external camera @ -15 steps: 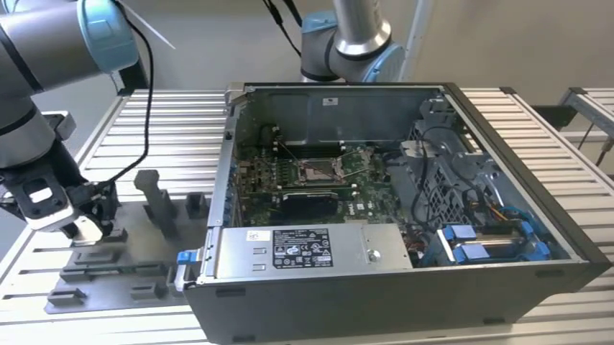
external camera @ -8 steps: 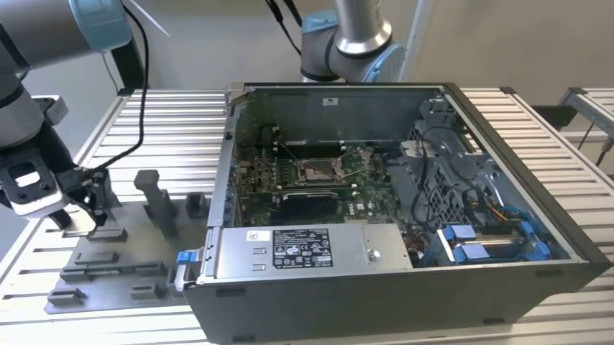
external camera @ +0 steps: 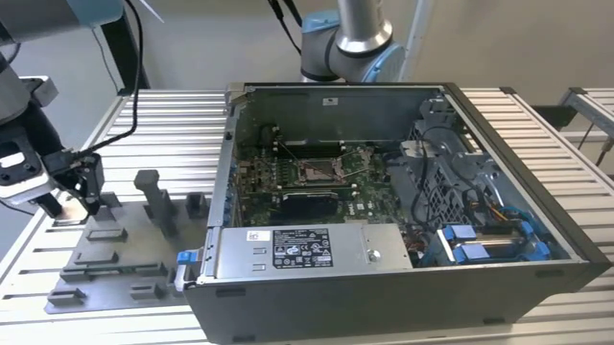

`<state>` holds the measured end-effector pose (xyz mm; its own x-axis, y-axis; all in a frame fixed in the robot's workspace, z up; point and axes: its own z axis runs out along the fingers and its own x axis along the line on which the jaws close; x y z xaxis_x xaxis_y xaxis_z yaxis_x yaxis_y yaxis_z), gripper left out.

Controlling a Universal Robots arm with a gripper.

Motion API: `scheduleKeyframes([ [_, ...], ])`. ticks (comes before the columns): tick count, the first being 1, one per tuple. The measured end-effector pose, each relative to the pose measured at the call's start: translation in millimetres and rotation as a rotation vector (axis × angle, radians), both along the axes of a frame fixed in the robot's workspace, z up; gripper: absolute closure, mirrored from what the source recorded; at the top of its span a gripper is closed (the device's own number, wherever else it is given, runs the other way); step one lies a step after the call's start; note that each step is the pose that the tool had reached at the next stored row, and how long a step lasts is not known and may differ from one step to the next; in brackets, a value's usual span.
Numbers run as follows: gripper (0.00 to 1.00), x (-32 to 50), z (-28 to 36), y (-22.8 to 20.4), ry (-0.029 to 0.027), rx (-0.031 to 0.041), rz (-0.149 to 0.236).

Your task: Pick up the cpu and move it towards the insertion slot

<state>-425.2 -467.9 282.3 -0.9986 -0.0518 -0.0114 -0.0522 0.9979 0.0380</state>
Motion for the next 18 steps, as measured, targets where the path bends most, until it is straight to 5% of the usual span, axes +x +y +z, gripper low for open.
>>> scheduleKeyframes([
  [7, 1.0, 0.0, 31.3, 0.0, 0.0008, 0.0005, 0.0],
  [18, 1.0, 0.0, 72.2, 0.2, 0.001, 0.003, 0.002],
])
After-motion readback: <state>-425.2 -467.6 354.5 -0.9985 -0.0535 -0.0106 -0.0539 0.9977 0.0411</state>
